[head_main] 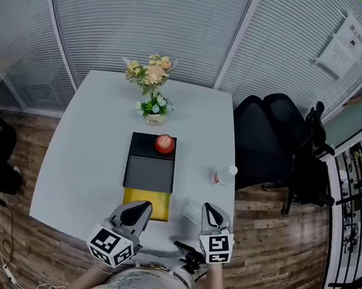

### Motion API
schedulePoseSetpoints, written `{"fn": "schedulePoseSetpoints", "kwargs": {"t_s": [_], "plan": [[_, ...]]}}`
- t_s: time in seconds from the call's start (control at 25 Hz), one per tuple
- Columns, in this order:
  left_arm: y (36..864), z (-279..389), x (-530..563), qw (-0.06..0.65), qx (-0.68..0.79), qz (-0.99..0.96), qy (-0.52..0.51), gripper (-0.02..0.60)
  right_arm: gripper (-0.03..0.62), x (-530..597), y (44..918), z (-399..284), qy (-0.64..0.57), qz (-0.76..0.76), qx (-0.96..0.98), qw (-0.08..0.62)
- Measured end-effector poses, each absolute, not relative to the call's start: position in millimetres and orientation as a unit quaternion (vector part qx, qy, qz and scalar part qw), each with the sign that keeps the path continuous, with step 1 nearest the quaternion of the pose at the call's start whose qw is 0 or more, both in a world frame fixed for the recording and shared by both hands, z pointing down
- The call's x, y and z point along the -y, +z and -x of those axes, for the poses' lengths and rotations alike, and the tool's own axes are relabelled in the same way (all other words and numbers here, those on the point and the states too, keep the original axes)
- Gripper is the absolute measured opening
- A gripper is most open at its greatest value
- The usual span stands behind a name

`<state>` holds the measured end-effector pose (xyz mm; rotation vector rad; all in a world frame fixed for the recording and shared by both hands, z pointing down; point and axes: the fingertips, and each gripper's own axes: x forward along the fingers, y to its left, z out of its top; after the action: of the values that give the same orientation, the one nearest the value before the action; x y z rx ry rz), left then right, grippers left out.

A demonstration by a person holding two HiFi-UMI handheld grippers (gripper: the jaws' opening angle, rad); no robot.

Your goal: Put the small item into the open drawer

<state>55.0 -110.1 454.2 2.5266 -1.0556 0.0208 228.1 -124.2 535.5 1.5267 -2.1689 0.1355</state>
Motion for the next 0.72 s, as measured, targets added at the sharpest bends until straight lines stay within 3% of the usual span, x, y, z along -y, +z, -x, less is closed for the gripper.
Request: {"fn": "schedulePoseSetpoints", "kwargs": {"t_s": [0.72], "plan": [[465,-31,106,0.208,0.413,-0.887,0.015,-0.003,0.003,117,641,-235,0.142,-0.499,0.787,0.334]]}}
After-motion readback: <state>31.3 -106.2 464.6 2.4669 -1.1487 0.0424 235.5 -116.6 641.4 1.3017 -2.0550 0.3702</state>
